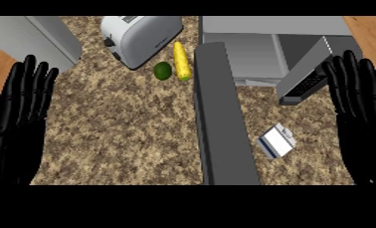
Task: Pick up the milk, place it into the microwave and close the microwave
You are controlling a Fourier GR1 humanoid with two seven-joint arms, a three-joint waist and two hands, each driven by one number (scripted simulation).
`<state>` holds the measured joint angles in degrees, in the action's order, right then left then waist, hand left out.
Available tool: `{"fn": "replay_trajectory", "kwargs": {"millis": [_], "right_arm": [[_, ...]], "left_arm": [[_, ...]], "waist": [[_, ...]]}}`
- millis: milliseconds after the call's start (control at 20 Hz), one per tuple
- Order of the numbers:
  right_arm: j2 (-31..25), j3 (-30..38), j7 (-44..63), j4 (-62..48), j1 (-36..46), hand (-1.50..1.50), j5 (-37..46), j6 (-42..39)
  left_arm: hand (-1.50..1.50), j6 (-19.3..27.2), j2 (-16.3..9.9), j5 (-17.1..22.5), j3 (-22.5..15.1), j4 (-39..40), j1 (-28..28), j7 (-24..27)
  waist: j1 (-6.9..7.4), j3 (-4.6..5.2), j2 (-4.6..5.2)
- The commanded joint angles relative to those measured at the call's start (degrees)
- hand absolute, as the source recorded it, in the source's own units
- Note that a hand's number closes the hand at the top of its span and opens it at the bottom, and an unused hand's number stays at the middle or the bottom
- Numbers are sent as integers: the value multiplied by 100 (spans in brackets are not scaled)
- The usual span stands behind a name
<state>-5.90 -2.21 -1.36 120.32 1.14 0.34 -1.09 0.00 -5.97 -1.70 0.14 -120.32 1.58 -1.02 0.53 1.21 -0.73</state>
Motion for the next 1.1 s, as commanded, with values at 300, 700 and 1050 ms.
{"fn": "replay_trajectory", "kwargs": {"millis": [300, 700, 1050], "right_arm": [[137, -850, -130, -29, -922, -150, -1130, -1163], [336, -1759, -581, 587, -2326, -150, -690, -1272], [247, -1304, -1338, 154, -2604, -150, -332, -1186]], "left_arm": [[-150, 165, 353, 438, 335, 630, 20, 9], [-150, 144, 585, 274, -213, -50, 1132, 220], [-150, -142, 496, 425, -84, -120, 1757, 685]], "waist": [[-46, -128, 82], [-64, -122, 55], [-61, -121, 63]]}}
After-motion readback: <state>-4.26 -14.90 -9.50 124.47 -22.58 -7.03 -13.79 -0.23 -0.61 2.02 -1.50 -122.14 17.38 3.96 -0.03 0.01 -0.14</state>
